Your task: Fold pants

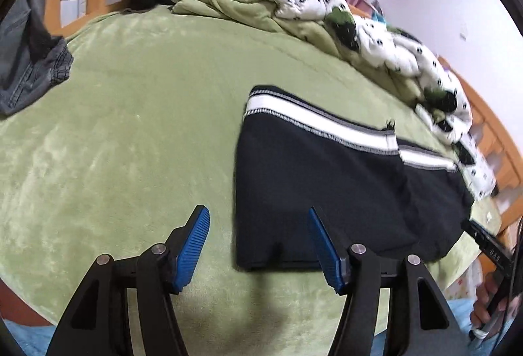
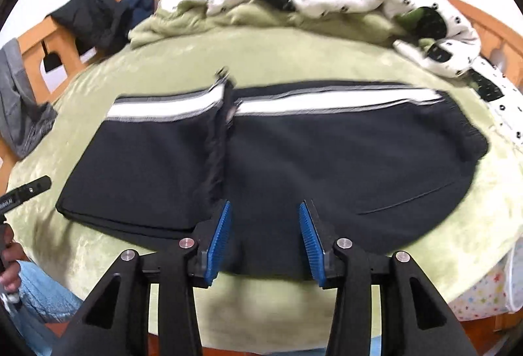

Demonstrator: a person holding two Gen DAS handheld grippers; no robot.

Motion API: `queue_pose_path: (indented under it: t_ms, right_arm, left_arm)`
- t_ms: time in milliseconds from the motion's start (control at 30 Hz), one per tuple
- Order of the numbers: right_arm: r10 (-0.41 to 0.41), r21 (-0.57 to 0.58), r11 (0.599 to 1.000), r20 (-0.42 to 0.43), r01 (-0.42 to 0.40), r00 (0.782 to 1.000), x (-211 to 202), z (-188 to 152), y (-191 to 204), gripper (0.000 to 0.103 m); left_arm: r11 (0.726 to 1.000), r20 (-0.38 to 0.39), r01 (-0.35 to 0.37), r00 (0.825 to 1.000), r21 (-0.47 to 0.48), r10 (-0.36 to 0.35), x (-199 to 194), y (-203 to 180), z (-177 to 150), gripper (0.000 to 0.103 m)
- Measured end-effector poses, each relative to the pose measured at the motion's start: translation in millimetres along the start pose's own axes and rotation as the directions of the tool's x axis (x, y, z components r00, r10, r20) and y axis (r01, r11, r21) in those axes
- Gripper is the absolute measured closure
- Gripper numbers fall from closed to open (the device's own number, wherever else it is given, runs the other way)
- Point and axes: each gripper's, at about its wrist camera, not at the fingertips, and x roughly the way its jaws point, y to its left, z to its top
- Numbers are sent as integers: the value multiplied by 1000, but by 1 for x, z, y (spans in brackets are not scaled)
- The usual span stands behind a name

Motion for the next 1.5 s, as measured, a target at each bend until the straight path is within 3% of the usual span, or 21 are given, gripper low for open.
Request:
queue_pose_path:
  t_ms: [133, 233, 367, 533, 667, 833, 933, 967, 1000, 1033, 1067, 1100, 1167, 1200, 1267, 1333, 1500]
  right_arm:
    - [-63, 102, 993, 27, 60, 998, -17, -7, -51, 52]
    - [-70, 231, 971, 16, 64, 997, -19, -16, -97, 45]
    - [-69, 349, 935, -9, 67, 998, 1, -28, -144, 44]
    - [36, 498, 866, 44, -53, 998, 32, -39, -181, 44]
    - [21, 587, 809, 33, -36, 999, 73, -31, -213, 44]
    - [15, 599, 798, 83, -62, 996, 96, -9, -233, 39]
    - [20, 595, 802, 69, -58, 997, 113, 7, -240, 39]
    - [13, 585, 809, 73, -54, 997, 118, 14, -241, 44]
    - [5, 581, 813, 74, -48, 997, 122, 17, -243, 52]
    - [4, 578, 815, 75, -46, 997, 128, 20, -245, 57]
    - [7, 582, 812, 74, -49, 997, 131, 21, -248, 72]
    - [25, 590, 805, 73, -63, 997, 135, 25, -250, 85]
    - [3, 565, 824, 77, -46, 997, 128, 33, -241, 89]
    - [-45, 515, 857, 72, 1, 996, 119, 42, -227, 90]
    - [-102, 423, 905, 99, 51, 990, 99, 60, -199, 91]
    - [-65, 398, 917, 156, -2, 986, 77, 82, -179, 91]
    - [-42, 407, 911, 247, -64, 968, 31, 126, -136, 91]
  left_arm:
    - [1000, -70, 8, 998, 26, -6, 14, 3, 11, 43]
    - [1000, -33, 14, 999, 12, -14, 23, 8, 17, 43]
    - [993, -76, 114, 991, -9, -114, 46, 15, 25, 42]
    - [985, -98, 168, 981, -28, -170, 80, 26, 32, 42]
    - [986, -168, 162, 972, -22, -164, 113, 28, 35, 42]
    - [979, -199, 205, 959, -10, -203, 138, 21, 50, 44]
    - [973, -212, 231, 950, -14, -229, 153, 10, 60, 44]
    - [972, -216, 233, 949, -11, -230, 156, 7, 63, 47]
    - [973, -221, 232, 948, -6, -227, 160, 2, 65, 52]
    - [973, -239, 229, 945, -2, -223, 163, -1, 67, 71]
    - [974, -264, 229, 939, -5, -222, 164, -4, 68, 81]
    - [974, -263, 226, 939, -16, -223, 159, -9, 71, 83]
    - [974, -217, 226, 951, 12, -218, 144, -21, 77, 85]
    - [976, -192, 215, 961, 48, -202, 136, -27, 81, 86]
    - [971, -165, 235, 960, 47, -225, 122, -29, 90, 86]
    - [960, -142, 279, 951, 12, -274, 107, -21, 100, 88]
    - [959, -64, 283, 957, 4, -282, 63, 22, 124, 91]
